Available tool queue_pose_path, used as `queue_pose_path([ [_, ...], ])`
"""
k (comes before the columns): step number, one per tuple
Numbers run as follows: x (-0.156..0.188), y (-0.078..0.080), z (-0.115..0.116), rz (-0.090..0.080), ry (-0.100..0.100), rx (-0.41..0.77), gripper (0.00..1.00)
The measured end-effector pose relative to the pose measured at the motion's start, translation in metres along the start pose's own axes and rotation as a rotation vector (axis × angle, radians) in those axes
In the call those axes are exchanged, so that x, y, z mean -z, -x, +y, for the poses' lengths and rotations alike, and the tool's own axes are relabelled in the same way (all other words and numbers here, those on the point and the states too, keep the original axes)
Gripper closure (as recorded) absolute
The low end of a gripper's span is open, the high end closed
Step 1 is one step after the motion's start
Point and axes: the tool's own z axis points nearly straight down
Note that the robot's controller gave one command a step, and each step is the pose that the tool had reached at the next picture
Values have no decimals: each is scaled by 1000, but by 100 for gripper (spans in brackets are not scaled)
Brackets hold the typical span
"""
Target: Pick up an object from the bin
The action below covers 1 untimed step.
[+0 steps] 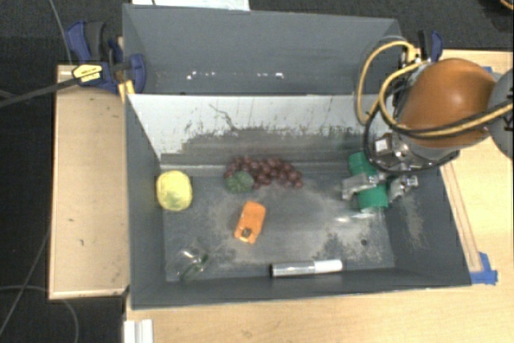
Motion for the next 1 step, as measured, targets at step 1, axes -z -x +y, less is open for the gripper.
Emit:
queue_pose_path([
  [1,0,-10,-3,-12,6,-399,100],
])
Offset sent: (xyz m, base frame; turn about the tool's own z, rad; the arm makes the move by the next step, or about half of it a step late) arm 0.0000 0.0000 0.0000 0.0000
